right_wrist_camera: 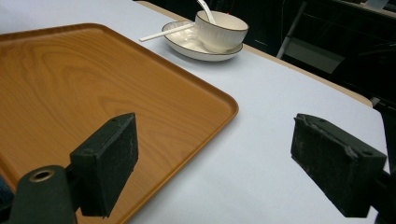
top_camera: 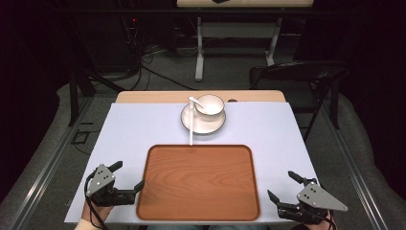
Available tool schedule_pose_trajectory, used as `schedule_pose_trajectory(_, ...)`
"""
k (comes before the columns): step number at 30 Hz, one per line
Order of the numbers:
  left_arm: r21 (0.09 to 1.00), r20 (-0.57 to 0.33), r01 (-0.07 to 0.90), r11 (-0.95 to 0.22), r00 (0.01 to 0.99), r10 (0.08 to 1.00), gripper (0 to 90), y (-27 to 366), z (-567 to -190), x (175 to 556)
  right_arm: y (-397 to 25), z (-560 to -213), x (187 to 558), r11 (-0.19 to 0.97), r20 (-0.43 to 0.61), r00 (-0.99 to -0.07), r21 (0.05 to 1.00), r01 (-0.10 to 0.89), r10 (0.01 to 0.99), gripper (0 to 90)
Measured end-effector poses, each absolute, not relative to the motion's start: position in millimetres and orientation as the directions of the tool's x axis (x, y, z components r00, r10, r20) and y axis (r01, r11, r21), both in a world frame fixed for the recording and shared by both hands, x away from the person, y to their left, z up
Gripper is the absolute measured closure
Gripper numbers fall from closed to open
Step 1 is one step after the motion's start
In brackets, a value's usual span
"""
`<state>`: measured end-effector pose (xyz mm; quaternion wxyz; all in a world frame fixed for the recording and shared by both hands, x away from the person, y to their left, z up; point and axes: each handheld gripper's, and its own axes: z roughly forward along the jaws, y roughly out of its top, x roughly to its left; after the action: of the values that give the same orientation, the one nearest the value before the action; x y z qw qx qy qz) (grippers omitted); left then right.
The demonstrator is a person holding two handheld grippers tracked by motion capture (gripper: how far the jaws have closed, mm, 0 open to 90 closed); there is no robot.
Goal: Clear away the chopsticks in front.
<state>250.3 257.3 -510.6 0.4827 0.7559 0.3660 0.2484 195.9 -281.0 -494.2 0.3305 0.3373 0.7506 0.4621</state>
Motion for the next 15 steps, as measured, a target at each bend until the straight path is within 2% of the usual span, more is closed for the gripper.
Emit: schedule_pose_trajectory(15,0.897,-0.013,0.356,-0.263,0.615,0.788,0.0,252,-507,264,-280,-494,196,0.354,-0.191,-0.555,0.913,0.202,0.81,14.3)
